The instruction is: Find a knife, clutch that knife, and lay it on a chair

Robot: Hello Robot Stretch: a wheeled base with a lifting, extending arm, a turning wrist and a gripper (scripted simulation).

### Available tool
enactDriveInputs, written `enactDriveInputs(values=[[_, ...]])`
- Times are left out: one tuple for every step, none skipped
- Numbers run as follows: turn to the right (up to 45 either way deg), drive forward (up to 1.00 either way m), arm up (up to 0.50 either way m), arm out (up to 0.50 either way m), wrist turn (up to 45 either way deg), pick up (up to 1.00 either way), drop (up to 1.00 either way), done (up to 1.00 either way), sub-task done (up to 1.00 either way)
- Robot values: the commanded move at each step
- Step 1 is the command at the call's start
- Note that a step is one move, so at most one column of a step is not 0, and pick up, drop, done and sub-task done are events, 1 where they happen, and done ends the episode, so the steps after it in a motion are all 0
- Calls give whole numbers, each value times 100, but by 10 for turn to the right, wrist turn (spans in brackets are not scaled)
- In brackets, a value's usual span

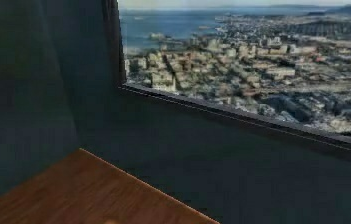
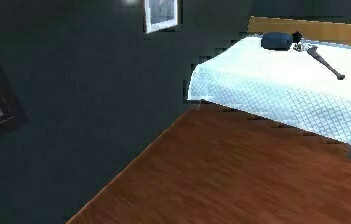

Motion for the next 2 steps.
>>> enactDriveInputs(values=[[-450, 0, 0, 0, 0, 0, 0, 0, 0], [-180, 0, 0, 0, 0, 0, 0, 0, 0]])
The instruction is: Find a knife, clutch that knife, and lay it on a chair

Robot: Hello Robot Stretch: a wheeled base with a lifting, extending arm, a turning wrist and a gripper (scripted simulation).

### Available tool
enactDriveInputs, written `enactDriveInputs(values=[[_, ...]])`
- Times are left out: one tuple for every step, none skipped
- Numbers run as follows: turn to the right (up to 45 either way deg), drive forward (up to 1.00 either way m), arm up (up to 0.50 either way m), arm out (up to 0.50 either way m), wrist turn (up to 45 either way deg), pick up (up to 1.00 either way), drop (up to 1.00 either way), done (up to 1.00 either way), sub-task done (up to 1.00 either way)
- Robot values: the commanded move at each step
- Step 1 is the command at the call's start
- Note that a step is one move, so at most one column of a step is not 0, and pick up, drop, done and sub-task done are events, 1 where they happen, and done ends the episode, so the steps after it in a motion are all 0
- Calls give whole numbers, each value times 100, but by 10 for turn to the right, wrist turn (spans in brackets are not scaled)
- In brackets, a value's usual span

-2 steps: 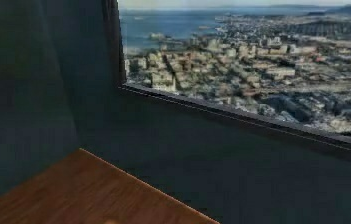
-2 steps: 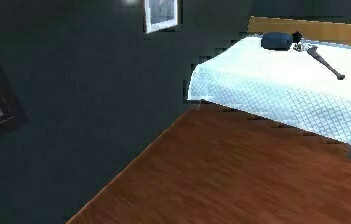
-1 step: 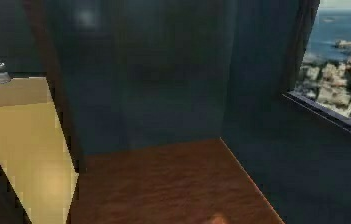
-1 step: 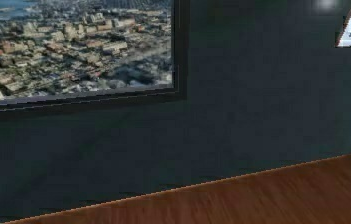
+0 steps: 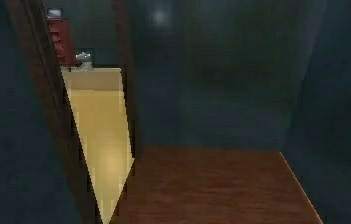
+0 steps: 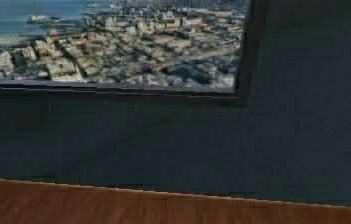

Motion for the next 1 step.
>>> enactDriveInputs(values=[[0, 100, 0, 0, 0, 0, 0, 0, 0]])
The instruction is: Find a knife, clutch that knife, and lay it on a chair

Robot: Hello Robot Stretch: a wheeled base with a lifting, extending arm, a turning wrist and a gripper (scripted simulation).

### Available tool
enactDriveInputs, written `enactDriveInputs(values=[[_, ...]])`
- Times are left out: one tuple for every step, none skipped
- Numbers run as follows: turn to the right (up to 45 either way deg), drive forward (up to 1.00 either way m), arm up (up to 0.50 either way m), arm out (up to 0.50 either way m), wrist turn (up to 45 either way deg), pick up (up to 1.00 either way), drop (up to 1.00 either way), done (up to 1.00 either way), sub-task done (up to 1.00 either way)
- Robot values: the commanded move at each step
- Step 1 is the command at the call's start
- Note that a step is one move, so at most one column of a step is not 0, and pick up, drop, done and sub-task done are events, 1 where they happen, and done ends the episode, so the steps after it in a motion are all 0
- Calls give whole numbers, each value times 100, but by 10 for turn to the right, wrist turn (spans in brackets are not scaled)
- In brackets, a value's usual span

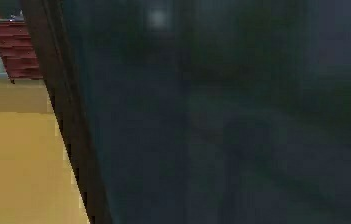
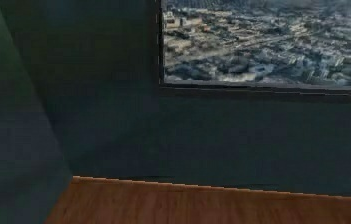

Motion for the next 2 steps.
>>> enactDriveInputs(values=[[0, 20, 0, 0, 0, 0, 0, 0, 0], [-450, 0, 0, 0, 0, 0, 0, 0, 0]])
